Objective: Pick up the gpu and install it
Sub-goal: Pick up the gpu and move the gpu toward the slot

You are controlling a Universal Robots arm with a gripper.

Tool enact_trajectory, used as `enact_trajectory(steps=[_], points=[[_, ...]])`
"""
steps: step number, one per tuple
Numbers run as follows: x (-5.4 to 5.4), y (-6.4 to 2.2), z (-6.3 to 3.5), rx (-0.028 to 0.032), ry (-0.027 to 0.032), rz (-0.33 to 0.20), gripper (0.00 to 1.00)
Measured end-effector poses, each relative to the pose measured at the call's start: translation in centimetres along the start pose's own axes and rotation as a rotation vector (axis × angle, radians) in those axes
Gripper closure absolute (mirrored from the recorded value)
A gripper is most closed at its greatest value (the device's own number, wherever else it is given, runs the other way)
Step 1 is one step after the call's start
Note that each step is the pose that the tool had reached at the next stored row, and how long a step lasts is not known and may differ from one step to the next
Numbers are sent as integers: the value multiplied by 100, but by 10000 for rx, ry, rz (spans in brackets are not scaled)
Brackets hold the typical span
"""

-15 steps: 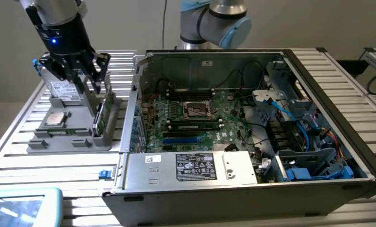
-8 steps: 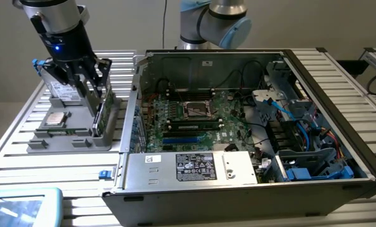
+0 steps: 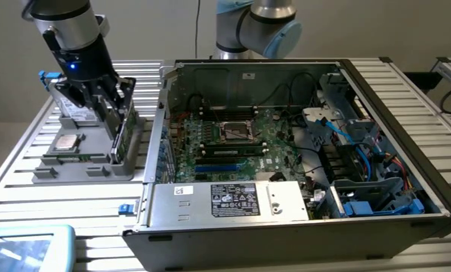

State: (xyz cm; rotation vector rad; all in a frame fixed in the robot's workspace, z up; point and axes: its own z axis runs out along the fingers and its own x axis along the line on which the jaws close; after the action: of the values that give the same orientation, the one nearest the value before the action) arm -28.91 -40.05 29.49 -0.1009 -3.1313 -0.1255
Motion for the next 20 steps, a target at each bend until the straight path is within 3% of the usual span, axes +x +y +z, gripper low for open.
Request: enact_trajectory(steps=[5, 10, 20], points=[[0, -10, 73, -162, 10, -1, 55], [-1, -14, 125, -285, 72, 3, 55], [-10, -39, 302, -331, 70, 182, 55]])
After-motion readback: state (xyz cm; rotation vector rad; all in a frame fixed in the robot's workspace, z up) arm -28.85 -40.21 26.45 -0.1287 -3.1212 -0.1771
